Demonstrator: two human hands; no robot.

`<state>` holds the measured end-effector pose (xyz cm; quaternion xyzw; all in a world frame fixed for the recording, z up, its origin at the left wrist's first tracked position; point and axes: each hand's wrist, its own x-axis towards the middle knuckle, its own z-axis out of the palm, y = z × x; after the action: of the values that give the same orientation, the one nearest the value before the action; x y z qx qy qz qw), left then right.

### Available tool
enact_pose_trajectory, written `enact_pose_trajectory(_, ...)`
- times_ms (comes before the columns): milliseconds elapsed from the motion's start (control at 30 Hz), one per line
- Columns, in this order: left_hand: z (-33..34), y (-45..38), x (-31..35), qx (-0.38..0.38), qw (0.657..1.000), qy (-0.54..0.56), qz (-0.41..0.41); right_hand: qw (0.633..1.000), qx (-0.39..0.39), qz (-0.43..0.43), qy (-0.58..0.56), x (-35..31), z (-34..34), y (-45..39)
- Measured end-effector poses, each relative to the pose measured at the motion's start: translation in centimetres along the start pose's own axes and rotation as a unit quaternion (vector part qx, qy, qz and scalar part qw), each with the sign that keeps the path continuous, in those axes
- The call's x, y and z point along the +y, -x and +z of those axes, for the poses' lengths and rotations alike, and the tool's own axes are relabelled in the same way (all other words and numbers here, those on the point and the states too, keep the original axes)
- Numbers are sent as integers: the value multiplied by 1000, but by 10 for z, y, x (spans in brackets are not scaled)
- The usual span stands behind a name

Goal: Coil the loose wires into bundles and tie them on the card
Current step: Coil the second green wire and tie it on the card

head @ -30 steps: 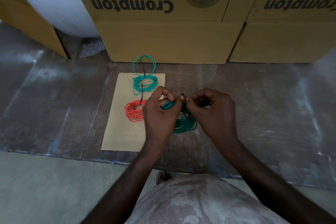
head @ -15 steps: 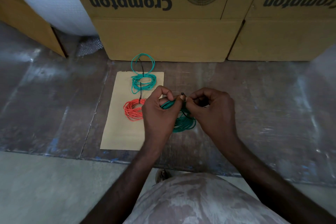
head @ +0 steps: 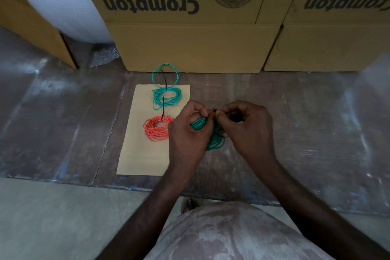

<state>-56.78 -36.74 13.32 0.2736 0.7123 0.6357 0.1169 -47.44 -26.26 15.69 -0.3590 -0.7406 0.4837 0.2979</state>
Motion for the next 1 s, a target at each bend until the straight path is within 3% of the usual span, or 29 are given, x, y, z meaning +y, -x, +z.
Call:
enact_pose_trajectory(100,-2,0,-2,-30,999,-7,11,988,-46,95,-113,-2,-3,-6)
enact_pose_trajectory(233,-7,1,-5,-85,996,-29,28,926,-180,244,-226,-6,-15,-16)
enact_pose_trajectory(333,-11,-2,-12,-93,994,-45,38,928,-196,242,-206,-3,-20,-21)
enact_pose_trajectory(500,-9,-2,-10,-103,994,37,-16,957,-182,172,-148,-3,-24,-31)
enact_pose_trajectory(667,-8,-5,-11,-101,991,79,-42,902,-212,241,-290,-1,-23,-39)
enact_pose_trajectory(833,-10,-6,-16,-108,983,124,-83,854,-239,319,-335,10,-17,-43)
enact_pose_trajectory(900,-13,-4,-19,-134,978,125,-96,849,-215,335,-347,14,-17,-48)
enact_pose_trajectory(1000,-14,4,-24,-171,967,140,-123,884,-175,293,-319,17,-21,-57)
